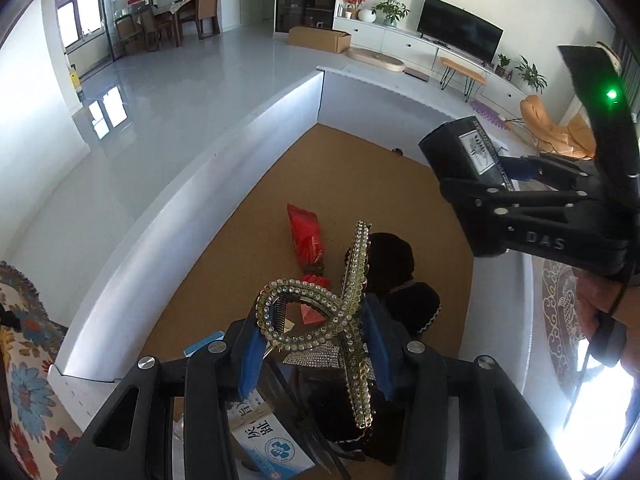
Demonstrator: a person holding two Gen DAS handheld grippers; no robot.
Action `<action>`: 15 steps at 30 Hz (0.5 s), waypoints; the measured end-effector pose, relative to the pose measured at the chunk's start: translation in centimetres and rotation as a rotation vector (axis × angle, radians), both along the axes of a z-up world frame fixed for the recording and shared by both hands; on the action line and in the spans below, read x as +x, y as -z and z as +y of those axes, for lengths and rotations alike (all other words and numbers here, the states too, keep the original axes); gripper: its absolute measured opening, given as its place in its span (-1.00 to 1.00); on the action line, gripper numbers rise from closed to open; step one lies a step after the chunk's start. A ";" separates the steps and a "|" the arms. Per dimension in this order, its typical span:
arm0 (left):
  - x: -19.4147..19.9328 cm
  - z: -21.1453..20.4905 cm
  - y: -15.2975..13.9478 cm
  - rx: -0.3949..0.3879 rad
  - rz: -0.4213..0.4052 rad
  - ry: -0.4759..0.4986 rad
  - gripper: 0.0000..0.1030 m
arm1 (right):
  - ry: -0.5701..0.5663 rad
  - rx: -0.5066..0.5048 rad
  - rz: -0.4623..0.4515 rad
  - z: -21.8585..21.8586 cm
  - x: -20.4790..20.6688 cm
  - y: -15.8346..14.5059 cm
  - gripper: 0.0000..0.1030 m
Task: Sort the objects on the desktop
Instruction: 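Open both tools to drop the claw clip and black box into the box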
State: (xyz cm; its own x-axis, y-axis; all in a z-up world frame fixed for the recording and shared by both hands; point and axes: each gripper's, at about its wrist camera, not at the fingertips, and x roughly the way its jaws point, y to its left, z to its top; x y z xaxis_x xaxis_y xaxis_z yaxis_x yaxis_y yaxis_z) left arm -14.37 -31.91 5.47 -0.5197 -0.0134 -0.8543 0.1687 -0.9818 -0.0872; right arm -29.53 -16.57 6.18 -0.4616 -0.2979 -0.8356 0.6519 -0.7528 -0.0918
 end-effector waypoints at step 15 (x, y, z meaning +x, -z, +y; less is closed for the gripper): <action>-0.4 1.3 1.2 -0.076 0.014 -0.098 0.82 | -0.011 0.142 -0.044 0.8 -1.7 2.3 0.78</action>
State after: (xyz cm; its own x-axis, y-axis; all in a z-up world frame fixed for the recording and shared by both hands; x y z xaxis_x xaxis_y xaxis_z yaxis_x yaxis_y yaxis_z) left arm -14.78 -30.62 4.29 -0.5243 -0.1295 -0.8416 0.2634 -0.9646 -0.0157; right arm -31.23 -15.77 3.91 -0.4207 -0.1797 -0.8892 0.6656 -0.7272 -0.1679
